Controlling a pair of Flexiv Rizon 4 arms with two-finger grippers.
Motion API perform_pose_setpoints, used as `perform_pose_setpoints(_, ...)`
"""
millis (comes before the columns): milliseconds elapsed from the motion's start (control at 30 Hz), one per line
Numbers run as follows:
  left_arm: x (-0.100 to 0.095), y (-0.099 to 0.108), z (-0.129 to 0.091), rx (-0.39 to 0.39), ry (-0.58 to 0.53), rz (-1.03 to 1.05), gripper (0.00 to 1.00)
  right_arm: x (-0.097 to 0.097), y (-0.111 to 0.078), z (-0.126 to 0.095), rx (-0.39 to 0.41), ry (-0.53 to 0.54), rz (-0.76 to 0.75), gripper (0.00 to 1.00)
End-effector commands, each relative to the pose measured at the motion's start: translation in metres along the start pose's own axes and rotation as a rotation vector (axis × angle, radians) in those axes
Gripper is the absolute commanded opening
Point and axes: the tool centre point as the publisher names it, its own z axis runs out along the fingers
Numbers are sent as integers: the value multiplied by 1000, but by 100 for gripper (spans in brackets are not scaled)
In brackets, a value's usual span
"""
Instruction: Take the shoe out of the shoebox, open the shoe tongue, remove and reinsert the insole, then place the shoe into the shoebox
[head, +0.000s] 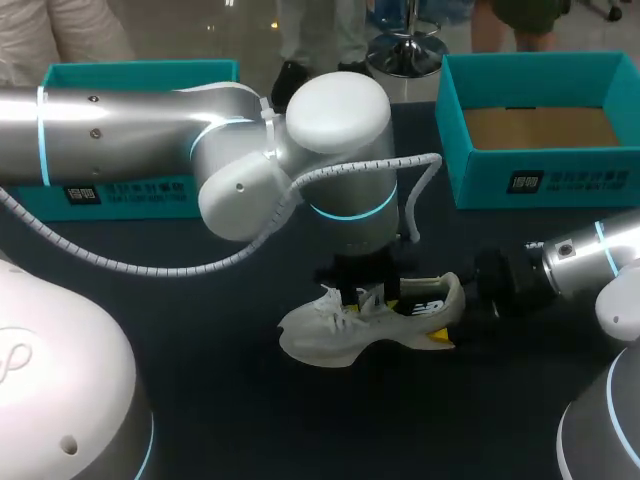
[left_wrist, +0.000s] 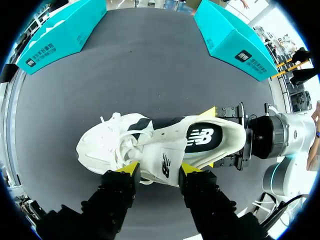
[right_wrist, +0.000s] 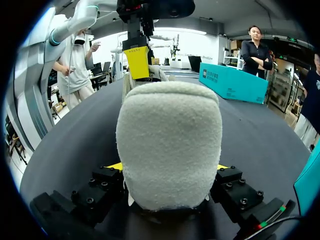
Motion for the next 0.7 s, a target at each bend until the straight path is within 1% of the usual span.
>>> perform_pose_setpoints(33, -4, -6, 6, -50, 49, 8, 2, 0, 1, 2, 5, -1, 0, 0)
perform_pose_setpoints(67, -4, -6, 6, -49, 49, 9, 0, 0, 1, 2, 5, -1, 0, 0)
perform_pose_setpoints(100, -3, -6, 6, -62, 65, 18, 0, 0, 1, 2, 5, -1, 0, 0)
perform_pose_setpoints(200, -2, -7, 2, -58, 78, 29, 0, 0, 1, 2, 5, -1, 0, 0)
perform_pose_setpoints(467, -4, -6, -16, -84, 156, 57, 0, 0, 1, 2, 5, -1, 0, 0)
perform_pose_setpoints(567, -8, -6, -23, -90, 183, 58, 0, 0, 1, 2, 5, -1, 0, 0)
perform_pose_setpoints(700, -17, -7, -31, -94, 202, 57, 0, 0, 1, 2, 5, -1, 0, 0)
